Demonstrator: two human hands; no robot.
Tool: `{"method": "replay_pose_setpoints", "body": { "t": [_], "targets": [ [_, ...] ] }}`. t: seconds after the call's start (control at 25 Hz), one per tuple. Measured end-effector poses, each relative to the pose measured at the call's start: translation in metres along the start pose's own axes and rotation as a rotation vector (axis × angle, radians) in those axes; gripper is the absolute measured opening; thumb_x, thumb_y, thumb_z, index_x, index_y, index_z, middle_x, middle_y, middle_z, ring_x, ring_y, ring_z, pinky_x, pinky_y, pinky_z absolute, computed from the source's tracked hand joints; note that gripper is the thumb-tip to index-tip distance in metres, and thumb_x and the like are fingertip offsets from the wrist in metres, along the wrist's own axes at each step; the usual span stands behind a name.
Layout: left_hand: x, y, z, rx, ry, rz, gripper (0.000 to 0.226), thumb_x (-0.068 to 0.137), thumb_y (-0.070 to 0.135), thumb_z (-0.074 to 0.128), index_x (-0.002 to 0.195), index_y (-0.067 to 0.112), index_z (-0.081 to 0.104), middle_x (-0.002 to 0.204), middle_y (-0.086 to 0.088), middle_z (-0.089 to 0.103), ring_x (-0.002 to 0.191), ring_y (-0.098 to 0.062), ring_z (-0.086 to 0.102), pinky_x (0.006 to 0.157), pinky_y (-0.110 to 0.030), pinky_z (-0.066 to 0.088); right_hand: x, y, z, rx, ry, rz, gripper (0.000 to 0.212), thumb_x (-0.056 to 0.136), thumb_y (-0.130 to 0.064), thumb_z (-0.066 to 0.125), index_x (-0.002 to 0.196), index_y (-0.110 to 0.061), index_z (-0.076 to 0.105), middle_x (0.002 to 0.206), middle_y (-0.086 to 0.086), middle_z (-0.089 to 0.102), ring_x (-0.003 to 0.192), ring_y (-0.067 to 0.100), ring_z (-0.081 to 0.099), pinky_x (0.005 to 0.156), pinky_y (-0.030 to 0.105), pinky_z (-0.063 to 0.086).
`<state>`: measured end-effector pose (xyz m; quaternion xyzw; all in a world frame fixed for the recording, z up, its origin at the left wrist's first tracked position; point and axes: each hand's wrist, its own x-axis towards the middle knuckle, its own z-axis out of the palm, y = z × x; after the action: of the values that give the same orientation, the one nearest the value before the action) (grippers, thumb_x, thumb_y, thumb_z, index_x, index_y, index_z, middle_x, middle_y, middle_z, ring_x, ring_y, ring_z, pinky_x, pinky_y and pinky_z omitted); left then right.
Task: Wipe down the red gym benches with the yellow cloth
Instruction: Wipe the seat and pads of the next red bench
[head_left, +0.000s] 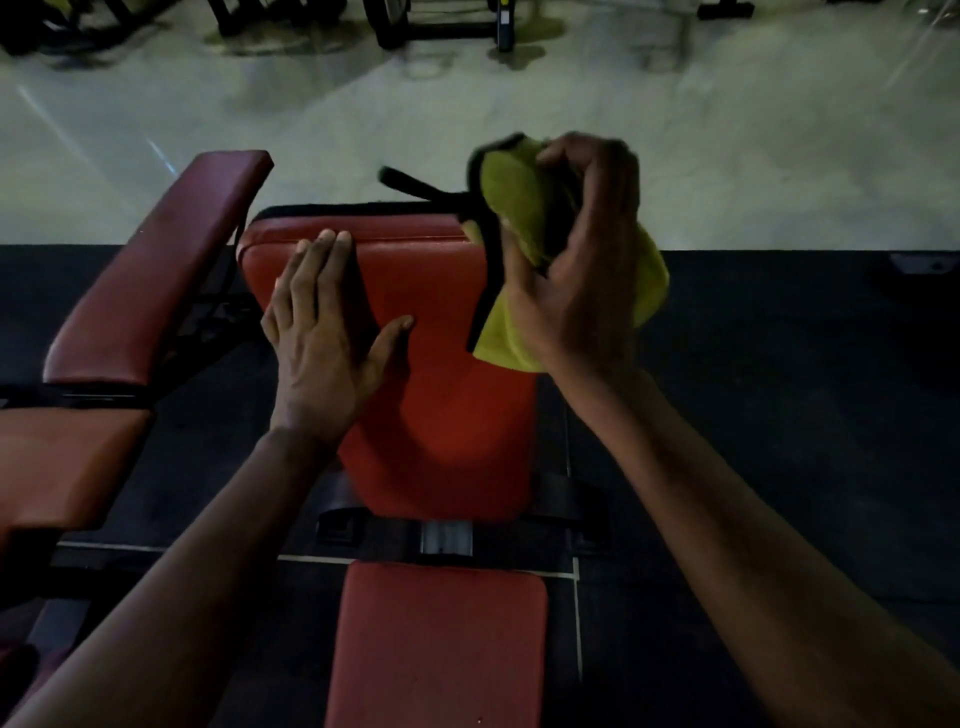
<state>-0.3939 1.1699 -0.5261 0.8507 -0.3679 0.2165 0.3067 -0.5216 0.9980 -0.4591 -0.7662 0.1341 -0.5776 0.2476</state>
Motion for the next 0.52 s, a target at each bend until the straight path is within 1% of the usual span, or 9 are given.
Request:
{"method": "replay_pose_setpoints", "body": {
  "t": [0.04, 0.08, 0.16, 0.24, 0.28, 0.32, 0.36, 0.44, 0.52],
  "targets": [
    [0.000, 0.000, 0.001, 0.005, 0.000, -0.003, 0.089, 0.089, 0.053, 0.070, 0.157, 0.014, 0.029, 0.162, -0.006, 0.028, 0.150, -0.024, 0.018, 0.120, -0.048, 0.016, 0.005, -0.001, 0.007, 0.011, -0.035, 0.001, 0.033, 0.079, -0.005, 0.072, 0.107, 0.007, 0.058, 0.110, 0.020, 0.054, 0.107, 0.019, 0.052, 0.095, 0.017, 0.045],
    [0.001, 0.001, 0.000, 0.008, -0.002, -0.004, 0.089, 0.089, 0.053, 0.070, 0.157, 0.013, 0.029, 0.162, -0.006, 0.029, 0.150, -0.024, 0.019, 0.120, -0.047, 0.015, 0.006, -0.002, 0.014, 0.006, -0.103, 0.003, 0.034, 0.077, -0.004, 0.073, 0.106, 0.006, 0.058, 0.112, 0.020, 0.051, 0.110, 0.020, 0.052, 0.097, 0.025, 0.048],
    [0.002, 0.002, -0.003, -0.002, -0.010, -0.011, 0.088, 0.088, 0.052, 0.070, 0.156, 0.013, 0.030, 0.161, -0.007, 0.029, 0.150, -0.023, 0.018, 0.120, -0.043, 0.013, -0.008, 0.000, 0.023, -0.047, -0.224, -0.030, 0.037, 0.077, -0.008, 0.076, 0.110, 0.002, 0.061, 0.121, 0.018, 0.053, 0.126, 0.026, 0.050, 0.106, 0.040, 0.045],
    [0.002, 0.001, -0.004, -0.004, -0.018, -0.010, 0.088, 0.088, 0.052, 0.070, 0.156, 0.013, 0.031, 0.161, -0.008, 0.029, 0.150, -0.022, 0.017, 0.120, -0.042, 0.011, -0.021, 0.013, 0.018, -0.168, -0.305, -0.068, 0.052, 0.085, -0.028, 0.075, 0.130, -0.005, 0.061, 0.139, 0.014, 0.051, 0.144, 0.029, 0.035, 0.115, 0.053, 0.033],
    [0.001, 0.001, -0.004, -0.002, -0.013, -0.003, 0.087, 0.088, 0.051, 0.070, 0.156, 0.013, 0.031, 0.161, -0.008, 0.030, 0.150, -0.022, 0.017, 0.120, -0.044, 0.012, -0.024, 0.020, 0.014, -0.251, -0.358, -0.096, 0.061, 0.087, -0.036, 0.072, 0.141, -0.012, 0.055, 0.149, 0.012, 0.045, 0.149, 0.030, 0.026, 0.116, 0.057, 0.027],
    [0.001, 0.000, -0.004, -0.001, -0.010, 0.006, 0.087, 0.088, 0.051, 0.071, 0.156, 0.012, 0.031, 0.161, -0.009, 0.030, 0.150, -0.022, 0.018, 0.120, -0.047, 0.014, -0.022, 0.025, 0.009, -0.314, -0.393, -0.109, 0.066, 0.087, -0.038, 0.070, 0.147, -0.018, 0.050, 0.155, 0.009, 0.040, 0.151, 0.032, 0.023, 0.116, 0.059, 0.025],
    [0.001, 0.000, -0.003, -0.002, -0.011, 0.014, 0.087, 0.089, 0.050, 0.071, 0.156, 0.012, 0.031, 0.161, -0.009, 0.030, 0.150, -0.022, 0.017, 0.120, -0.049, 0.016, -0.018, 0.029, 0.008, -0.339, -0.391, -0.097, 0.068, 0.087, -0.037, 0.068, 0.149, -0.022, 0.047, 0.157, 0.008, 0.037, 0.151, 0.032, 0.024, 0.115, 0.058, 0.027],
    [0.001, -0.001, -0.002, 0.000, -0.015, 0.025, 0.087, 0.089, 0.048, 0.071, 0.156, 0.010, 0.029, 0.162, -0.010, 0.029, 0.151, -0.021, 0.016, 0.120, -0.050, 0.015, -0.012, 0.024, 0.014, -0.314, -0.317, -0.026, 0.065, 0.086, -0.036, 0.067, 0.147, -0.022, 0.050, 0.156, 0.008, 0.039, 0.147, 0.031, 0.032, 0.111, 0.055, 0.034],
    [0.000, -0.001, -0.002, -0.001, -0.018, 0.020, 0.087, 0.091, 0.046, 0.071, 0.157, 0.010, 0.027, 0.163, -0.010, 0.026, 0.153, -0.018, 0.013, 0.123, -0.044, 0.010, -0.016, 0.011, 0.026, -0.331, -0.333, -0.052, 0.058, 0.086, -0.033, 0.065, 0.143, -0.028, 0.055, 0.157, 0.007, 0.037, 0.147, 0.036, 0.027, 0.110, 0.060, 0.032]
  ]
}}
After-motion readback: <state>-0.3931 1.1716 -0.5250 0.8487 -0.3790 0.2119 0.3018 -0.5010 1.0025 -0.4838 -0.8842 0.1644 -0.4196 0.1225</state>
